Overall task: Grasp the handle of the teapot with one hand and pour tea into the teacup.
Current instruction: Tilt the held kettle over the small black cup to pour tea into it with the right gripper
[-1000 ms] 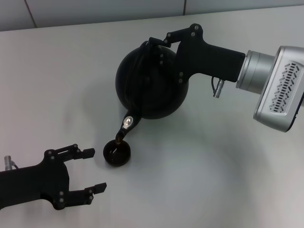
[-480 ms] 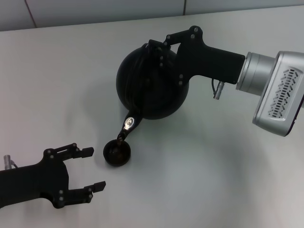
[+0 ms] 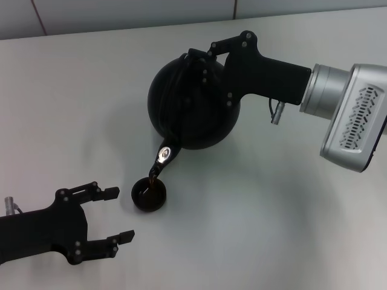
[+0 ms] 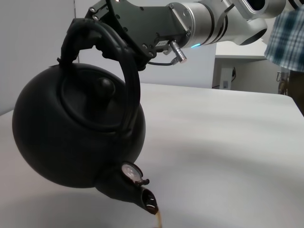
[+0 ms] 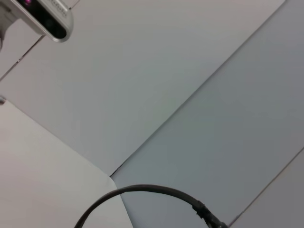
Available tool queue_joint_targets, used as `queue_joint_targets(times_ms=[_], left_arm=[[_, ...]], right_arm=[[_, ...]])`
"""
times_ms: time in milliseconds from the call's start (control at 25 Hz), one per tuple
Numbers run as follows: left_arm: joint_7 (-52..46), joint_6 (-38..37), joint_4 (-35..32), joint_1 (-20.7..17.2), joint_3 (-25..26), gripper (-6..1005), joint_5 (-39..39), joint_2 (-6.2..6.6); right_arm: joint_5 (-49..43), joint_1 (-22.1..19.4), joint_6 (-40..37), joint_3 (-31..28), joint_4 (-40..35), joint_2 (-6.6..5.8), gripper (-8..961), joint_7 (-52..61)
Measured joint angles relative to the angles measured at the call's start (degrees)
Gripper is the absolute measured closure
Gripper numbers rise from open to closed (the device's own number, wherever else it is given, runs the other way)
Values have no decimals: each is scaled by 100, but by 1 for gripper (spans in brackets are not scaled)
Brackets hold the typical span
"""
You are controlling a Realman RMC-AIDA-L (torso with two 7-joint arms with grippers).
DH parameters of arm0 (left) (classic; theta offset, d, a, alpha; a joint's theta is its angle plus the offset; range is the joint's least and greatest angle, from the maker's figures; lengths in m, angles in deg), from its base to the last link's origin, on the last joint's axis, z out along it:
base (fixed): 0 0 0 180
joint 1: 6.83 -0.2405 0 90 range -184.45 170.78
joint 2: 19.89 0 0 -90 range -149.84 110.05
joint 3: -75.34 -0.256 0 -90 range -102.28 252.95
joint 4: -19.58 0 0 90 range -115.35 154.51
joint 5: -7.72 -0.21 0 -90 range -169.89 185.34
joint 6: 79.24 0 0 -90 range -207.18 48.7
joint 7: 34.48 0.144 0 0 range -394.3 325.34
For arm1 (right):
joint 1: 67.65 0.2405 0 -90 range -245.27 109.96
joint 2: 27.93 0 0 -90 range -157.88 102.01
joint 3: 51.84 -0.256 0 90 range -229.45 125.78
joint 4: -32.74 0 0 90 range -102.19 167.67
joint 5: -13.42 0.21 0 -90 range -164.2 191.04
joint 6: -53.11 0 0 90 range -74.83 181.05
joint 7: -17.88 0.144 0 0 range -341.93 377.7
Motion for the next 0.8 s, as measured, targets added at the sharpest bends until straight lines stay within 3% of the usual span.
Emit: queue_joint_targets(times_ms=[800], left_arm=[[0,1,0,25,0,197,9,0]], right_arm=[[22,-12,-9,88,-4,0,878,-159]])
